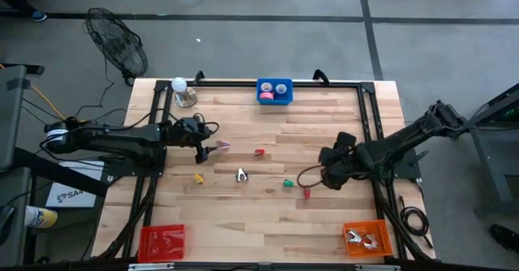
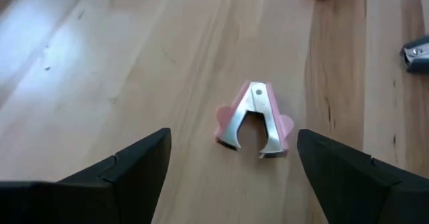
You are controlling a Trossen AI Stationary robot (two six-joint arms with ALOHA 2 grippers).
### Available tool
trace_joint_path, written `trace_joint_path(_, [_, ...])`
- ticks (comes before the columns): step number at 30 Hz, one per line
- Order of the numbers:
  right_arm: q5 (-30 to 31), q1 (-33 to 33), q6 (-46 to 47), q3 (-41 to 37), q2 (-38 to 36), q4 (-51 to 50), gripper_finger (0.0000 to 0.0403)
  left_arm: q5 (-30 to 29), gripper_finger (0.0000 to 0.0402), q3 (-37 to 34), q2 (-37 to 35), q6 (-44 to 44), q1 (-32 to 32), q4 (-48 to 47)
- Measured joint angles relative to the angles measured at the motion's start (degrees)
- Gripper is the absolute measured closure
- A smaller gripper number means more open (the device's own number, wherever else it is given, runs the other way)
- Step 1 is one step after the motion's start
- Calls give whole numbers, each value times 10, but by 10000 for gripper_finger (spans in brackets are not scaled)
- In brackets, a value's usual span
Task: Pick and place Stapler, Stapler remover, tape
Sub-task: Put the pink staple remover into the orange bin
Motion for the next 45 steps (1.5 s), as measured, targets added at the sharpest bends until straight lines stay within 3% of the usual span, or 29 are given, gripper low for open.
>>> trace_joint_path(6, [-12,-55,-73,0,0,19,137,28,82,0,7,31,0,15])
trace_joint_path(11, [-27,-93,-128,0,0,41,120,30,82,0,7,58,0,10])
trace_joint_path(26, [-58,-158,-219,0,0,93,118,17,82,0,81,74,0,49])
trace_joint_path(45, [-70,-161,-223,0,0,100,119,35,82,1,159,71,0,135])
